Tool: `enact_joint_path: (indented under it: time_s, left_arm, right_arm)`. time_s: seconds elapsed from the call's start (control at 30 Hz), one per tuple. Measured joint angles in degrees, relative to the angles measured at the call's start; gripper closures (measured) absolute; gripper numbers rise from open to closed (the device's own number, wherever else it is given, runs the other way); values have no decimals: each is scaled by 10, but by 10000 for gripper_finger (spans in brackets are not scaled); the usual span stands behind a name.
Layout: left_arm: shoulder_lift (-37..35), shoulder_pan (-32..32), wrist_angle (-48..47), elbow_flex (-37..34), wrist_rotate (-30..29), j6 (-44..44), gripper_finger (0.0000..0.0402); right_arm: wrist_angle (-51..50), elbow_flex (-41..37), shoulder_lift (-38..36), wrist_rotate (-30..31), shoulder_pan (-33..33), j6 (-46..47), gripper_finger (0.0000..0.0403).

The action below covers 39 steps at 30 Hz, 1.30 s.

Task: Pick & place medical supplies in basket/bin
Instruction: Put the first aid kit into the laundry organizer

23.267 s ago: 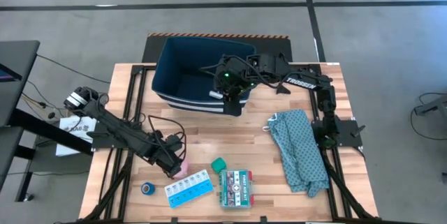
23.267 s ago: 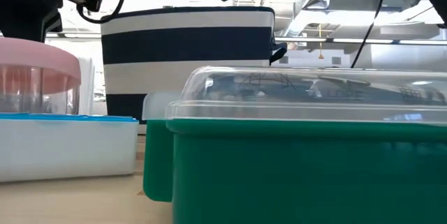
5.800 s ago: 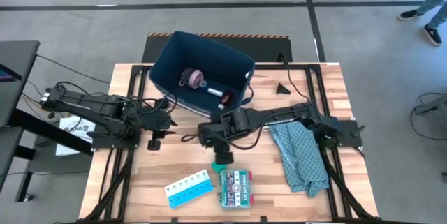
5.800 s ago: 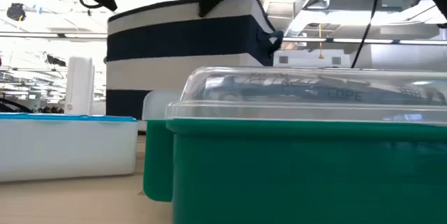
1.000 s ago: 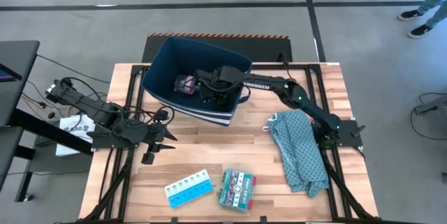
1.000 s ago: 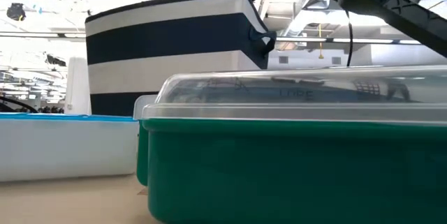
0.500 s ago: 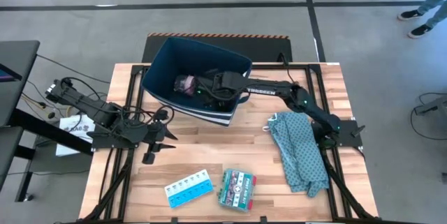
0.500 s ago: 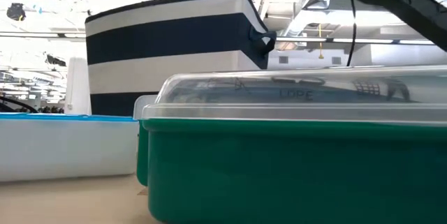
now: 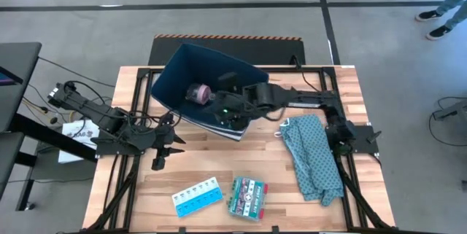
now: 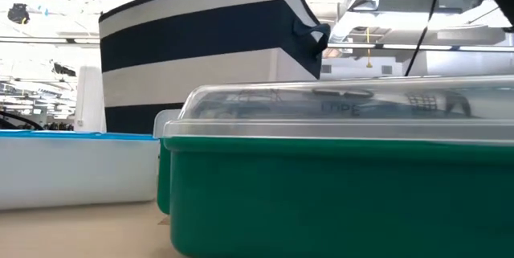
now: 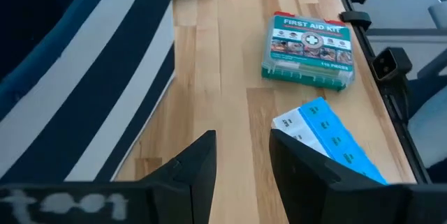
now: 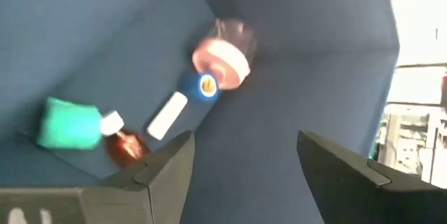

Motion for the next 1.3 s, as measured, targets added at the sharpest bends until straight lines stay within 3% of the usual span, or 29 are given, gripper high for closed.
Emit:
enact_joint_path:
  time_s: [0.3,0.5,0.67,1.0,1.3]
  left_arm:
    - [1,0,-1,0,-7,-23,280]
    - [1,0,0,0,-7,-23,280]
    - [1,0,0,0,-7,-23,280]
    - [1,0,-1,0,-32,-1,280]
    - [22,0,0,0,-31,-50,280]
  right_arm:
    - [-12,0,-45,4,63,47,154]
    - [-1,0,-57,103,82,48,154]
    - [-56,0,-65,103,100,96,154]
    - [-156,0,-59,25,196,241,154]
    - [-162,0,-60,-128,263,403,154]
